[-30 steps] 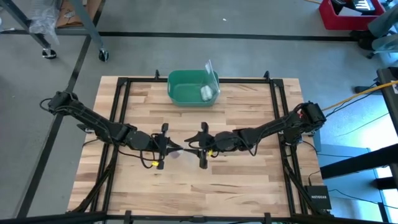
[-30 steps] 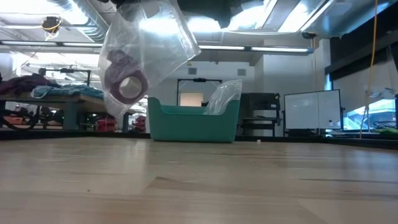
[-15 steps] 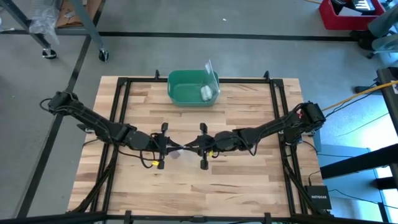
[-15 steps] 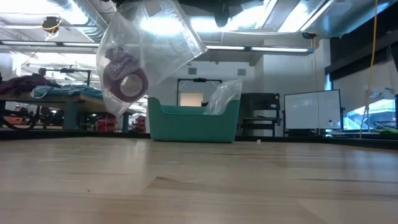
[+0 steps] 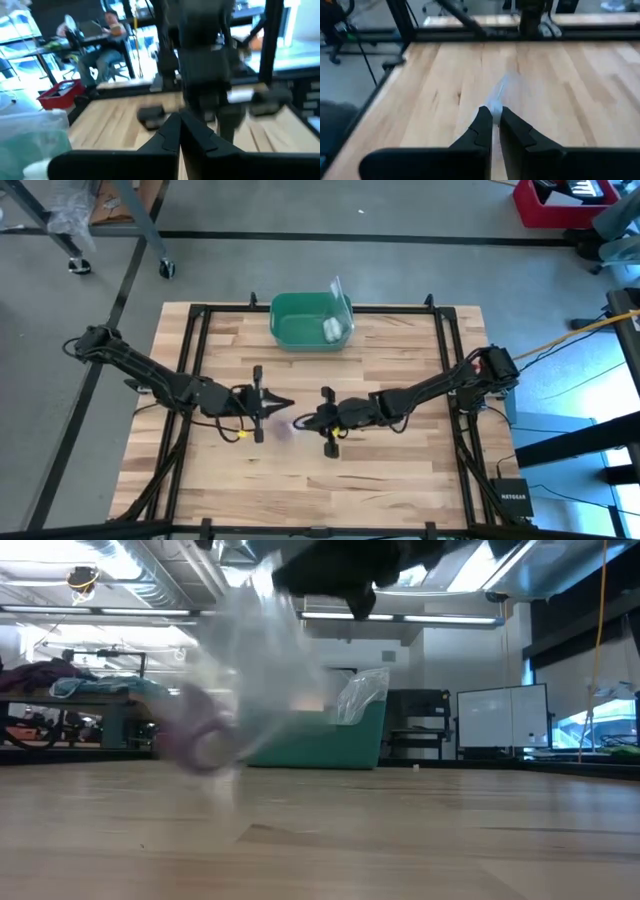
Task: Roll bandage
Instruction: Close the zip bag
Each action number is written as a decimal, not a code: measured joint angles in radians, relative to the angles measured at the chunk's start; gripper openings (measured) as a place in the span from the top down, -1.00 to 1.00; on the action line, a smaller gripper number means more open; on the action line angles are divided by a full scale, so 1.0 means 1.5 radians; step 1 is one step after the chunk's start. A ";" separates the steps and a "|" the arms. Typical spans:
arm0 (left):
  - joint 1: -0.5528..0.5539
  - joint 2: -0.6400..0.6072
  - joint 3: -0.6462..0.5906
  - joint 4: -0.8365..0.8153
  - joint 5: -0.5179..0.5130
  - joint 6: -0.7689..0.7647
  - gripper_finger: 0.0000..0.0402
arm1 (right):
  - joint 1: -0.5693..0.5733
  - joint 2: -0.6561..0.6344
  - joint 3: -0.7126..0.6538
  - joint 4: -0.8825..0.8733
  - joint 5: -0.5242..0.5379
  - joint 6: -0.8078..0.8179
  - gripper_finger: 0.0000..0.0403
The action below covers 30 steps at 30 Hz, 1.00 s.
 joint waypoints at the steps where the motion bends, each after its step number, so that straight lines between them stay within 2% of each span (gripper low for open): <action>1: 0.000 0.001 -0.001 -0.007 0.004 0.001 1.00 | 0.001 -0.001 0.000 0.001 0.002 0.000 0.90; 5: 0.000 0.003 -0.003 -0.041 0.017 -0.059 1.00 | 0.000 -0.005 0.003 0.014 0.001 0.001 0.92; 8: 0.015 0.005 -0.002 -0.080 0.061 -0.120 0.95 | -0.001 -0.005 0.002 0.005 -0.007 0.005 0.90; 11: 0.038 0.009 -0.003 -0.089 0.135 -0.165 0.79 | -0.001 -0.005 0.003 -0.009 -0.008 0.005 0.90; 16: 0.087 0.017 -0.004 -0.103 0.228 -0.142 0.42 | -0.001 -0.005 0.003 -0.028 -0.014 0.005 0.89; 20: 0.123 0.041 -0.003 -0.100 0.298 -0.137 0.24 | -0.001 -0.005 0.003 -0.032 -0.015 0.009 0.89; 26: 0.141 0.089 -0.003 -0.074 0.375 -0.142 0.20 | -0.001 -0.005 0.003 -0.032 -0.006 0.014 0.89; 30: 0.141 0.097 -0.004 -0.070 0.381 -0.150 0.25 | -0.001 0.000 0.003 -0.029 -0.003 0.025 0.89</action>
